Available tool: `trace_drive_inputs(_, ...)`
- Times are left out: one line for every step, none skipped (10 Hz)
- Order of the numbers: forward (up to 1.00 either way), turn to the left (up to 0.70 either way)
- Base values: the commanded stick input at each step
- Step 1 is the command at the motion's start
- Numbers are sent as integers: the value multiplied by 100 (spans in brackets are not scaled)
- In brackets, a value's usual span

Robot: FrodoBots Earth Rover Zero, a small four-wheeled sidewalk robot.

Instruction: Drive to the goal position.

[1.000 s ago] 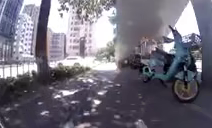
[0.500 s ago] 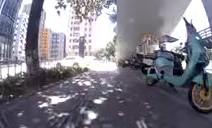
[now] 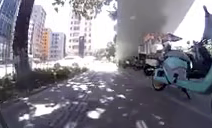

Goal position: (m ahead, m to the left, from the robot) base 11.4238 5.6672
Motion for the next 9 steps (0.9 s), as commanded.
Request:
trace_drive_inputs(70,0)
trace_drive_inputs(70,0)
trace_drive_inputs(70,0)
trace_drive_inputs(70,0)
trace_drive_inputs(70,0)
trace_drive_inputs(70,0)
trace_drive_inputs(70,0)
trace_drive_inputs(70,0)
trace_drive_inputs(70,0)
